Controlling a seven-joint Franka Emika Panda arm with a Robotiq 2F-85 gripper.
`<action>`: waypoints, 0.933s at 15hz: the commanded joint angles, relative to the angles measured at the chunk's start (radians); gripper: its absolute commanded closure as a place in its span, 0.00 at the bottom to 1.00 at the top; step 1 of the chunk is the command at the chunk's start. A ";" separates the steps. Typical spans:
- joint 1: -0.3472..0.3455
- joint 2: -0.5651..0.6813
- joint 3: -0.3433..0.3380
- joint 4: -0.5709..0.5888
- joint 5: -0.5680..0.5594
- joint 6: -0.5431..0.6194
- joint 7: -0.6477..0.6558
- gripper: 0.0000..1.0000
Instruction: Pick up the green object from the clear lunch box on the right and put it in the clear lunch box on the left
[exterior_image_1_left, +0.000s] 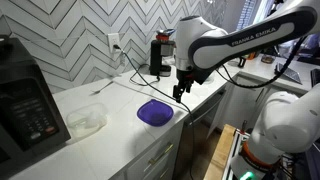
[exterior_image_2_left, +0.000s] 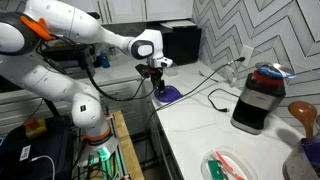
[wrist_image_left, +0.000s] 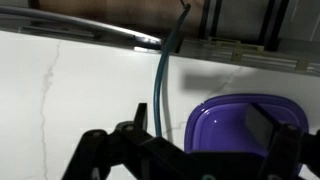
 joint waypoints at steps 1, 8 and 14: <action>0.011 0.001 -0.010 0.002 -0.006 -0.003 0.005 0.00; -0.049 0.012 -0.002 0.009 -0.035 0.016 0.113 0.00; -0.240 0.015 -0.188 0.033 -0.078 0.021 0.119 0.00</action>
